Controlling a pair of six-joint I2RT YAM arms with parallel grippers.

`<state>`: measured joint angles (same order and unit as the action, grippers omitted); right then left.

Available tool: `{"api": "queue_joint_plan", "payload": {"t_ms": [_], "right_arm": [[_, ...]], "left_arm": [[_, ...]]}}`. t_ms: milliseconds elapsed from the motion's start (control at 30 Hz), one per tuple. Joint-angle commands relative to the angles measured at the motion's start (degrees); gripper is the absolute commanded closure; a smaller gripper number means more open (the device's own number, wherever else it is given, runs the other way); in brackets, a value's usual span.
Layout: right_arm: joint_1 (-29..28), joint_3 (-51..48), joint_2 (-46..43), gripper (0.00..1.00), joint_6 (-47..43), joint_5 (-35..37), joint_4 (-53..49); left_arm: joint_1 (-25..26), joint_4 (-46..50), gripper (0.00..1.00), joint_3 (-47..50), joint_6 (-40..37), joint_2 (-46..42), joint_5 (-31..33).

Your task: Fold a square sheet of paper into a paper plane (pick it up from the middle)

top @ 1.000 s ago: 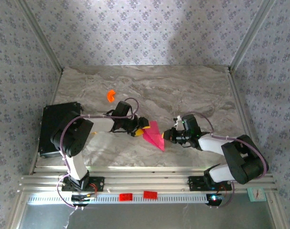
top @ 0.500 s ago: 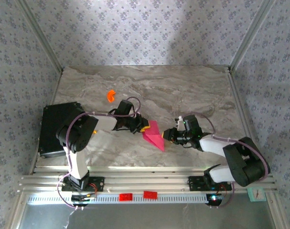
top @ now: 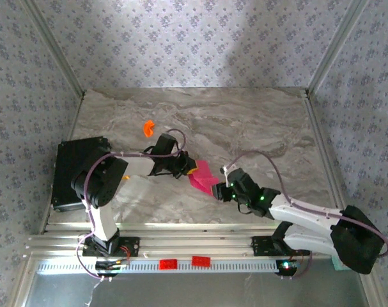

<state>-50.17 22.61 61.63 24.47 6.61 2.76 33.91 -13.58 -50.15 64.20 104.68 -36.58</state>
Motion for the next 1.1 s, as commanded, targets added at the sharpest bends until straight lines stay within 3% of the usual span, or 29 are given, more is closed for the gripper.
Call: {"api": "queue_joint_plan", "payload": {"t_ms": [0,133,333,633,1067], "right_arm": [[-5.1,-1.9,2.8,0.56,-7.5,14.8,4.9],[-9.8,-1.4,7.9,0.55,-12.3,19.2,9.0],[-12.8,0.3,14.4,0.55,-17.8,21.9,13.2],[-13.3,1.5,20.1,0.56,-19.4,22.6,13.1],[-13.7,1.4,20.5,0.67,-18.8,22.6,14.3]], "left_arm": [[0.5,0.5,0.9,-1.0,-0.3,-1.3,-0.1],[0.8,0.7,0.83,-1.7,-0.7,-1.1,-1.2],[1.0,1.1,0.8,-2.5,-1.1,-1.5,-2.0],[1.1,1.2,0.82,-3.1,-2.0,-1.5,-2.4],[1.3,1.3,0.83,-3.2,-1.9,-1.1,-2.5]]}}
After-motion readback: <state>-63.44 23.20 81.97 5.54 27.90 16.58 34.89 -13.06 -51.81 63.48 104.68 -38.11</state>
